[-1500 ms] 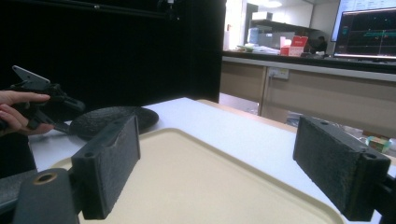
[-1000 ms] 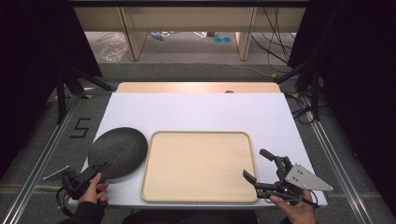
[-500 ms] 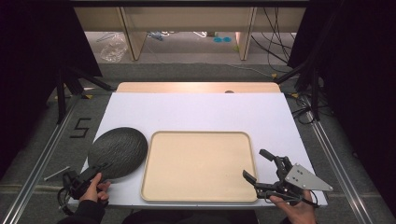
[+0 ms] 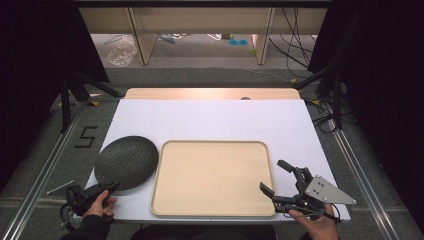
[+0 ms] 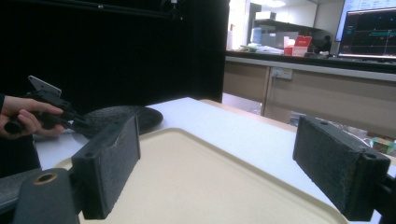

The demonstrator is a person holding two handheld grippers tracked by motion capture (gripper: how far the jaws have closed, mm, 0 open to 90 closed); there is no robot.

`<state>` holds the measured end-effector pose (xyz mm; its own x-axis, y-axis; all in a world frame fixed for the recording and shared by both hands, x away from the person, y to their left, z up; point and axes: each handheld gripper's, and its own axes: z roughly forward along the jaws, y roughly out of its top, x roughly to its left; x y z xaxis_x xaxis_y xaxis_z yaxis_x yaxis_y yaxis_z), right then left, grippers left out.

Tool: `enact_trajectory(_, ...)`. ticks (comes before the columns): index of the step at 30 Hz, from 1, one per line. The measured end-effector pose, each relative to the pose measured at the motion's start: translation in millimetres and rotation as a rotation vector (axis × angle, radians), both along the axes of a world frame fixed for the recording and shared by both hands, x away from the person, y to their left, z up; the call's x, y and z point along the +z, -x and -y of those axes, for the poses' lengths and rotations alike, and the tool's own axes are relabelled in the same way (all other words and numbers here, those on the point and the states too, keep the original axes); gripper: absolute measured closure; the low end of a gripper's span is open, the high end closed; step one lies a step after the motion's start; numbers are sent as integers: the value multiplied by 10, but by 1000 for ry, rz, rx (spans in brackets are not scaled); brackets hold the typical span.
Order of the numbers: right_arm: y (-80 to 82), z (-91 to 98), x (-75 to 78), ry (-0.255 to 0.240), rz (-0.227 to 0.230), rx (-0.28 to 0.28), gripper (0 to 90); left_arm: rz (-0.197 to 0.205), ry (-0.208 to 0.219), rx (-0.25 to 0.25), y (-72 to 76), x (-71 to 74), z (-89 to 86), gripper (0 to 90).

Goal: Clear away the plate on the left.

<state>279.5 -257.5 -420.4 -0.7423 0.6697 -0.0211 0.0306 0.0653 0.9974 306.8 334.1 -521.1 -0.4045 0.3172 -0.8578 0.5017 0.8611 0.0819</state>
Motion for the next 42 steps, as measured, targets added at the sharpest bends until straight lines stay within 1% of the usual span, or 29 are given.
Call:
enact_trajectory(1, -8, 1, 0, 1, 10, -2, 159, 0, 0, 0, 0, 0, 0, 777)
enact_trajectory(2, -2, -2, -1, 0, -5, 3, 158, 10, 9, -3, -1, -2, -8, 785)
enact_trajectory(3, -11, -2, -1, 2, 10, 7, 159, 22, 12, -2, -6, 6, -12, 791)
enact_trajectory(4, -7, -2, 0, 1, 4, 7, 159, 44, 0, -10, -12, 24, -18, 797)
enact_trajectory(5, -7, -4, -1, -1, 3, 6, 159, 44, 0, -10, -12, 24, -18, 802)
enact_trajectory(7, -8, -4, -3, 0, 3, 3, 159, 60, -2, -13, -6, 36, -20, 817)
enact_trajectory(8, -8, -3, -2, 2, 0, 4, 159, 71, 5, -9, -5, 39, -24, 824)
enact_trajectory(10, -7, -5, -3, 1, 0, 4, 159, 75, 16, -1, -6, 37, -35, 836)
enact_trajectory(11, -1, -6, -2, -1, -8, 2, 159, 78, 20, 1, -6, 33, -42, 839)
enact_trajectory(12, -7, -7, -4, -2, 0, 2, 158, 82, 32, 15, -8, 31, -51, 842)
enact_trajectory(14, -4, -3, -2, 1, -7, 4, 159, 86, 32, 19, -6, 29, -56, 847)
enact_trajectory(15, -12, -2, -2, 3, 2, 5, 159, 88, 34, 21, -9, 33, -60, 848)
enact_trajectory(19, -12, -2, -3, 4, 1, 5, 159, 92, 29, 27, -14, 35, -69, 850)
enact_trajectory(21, -12, -3, -2, 3, 2, 4, 159, 89, 44, 38, -12, 31, -71, 854)
enact_trajectory(24, -14, -10, -5, -5, 1, 8, 159, 93, 52, 53, -7, 23, -82, 860)
enact_trajectory(26, -11, -3, -2, 3, 1, 6, 159, 97, 46, 55, -5, 24, -88, 862)
enact_trajectory(27, -16, -12, -7, -10, 4, 11, 159, 101, 37, 57, -6, 30, -89, 864)
enact_trajectory(29, -18, -12, -8, -11, 4, 10, 159, 103, 21, 57, -8, 51, -80, 865)
enact_trajectory(30, -18, -12, -8, -11, 4, 10, 159, 103, 21, 57, -8, 51, -80, 865)
enact_trajectory(31, -19, -13, -7, -12, 5, 10, 158, 98, 32, 64, -6, 48, -77, 865)
enact_trajectory(34, -19, -12, -7, -12, 5, 9, 158, 97, 40, 69, -8, 42, -77, 865)
enact_trajectory(36, -15, -5, -3, -1, 4, 2, 158, 101, 33, 73, -9, 44, -71, 865)
enact_trajectory(38, -14, -6, -3, -2, 2, 4, 158, 101, 37, 74, -13, 50, -73, 864)
enact_trajectory(40, -13, -6, -3, -2, 2, 4, 158, 107, 45, 73, -13, 52, -71, 864)
enact_trajectory(42, -13, -4, -2, -2, 4, 3, 158, 120, 59, 89, -14, 57, -68, 864)
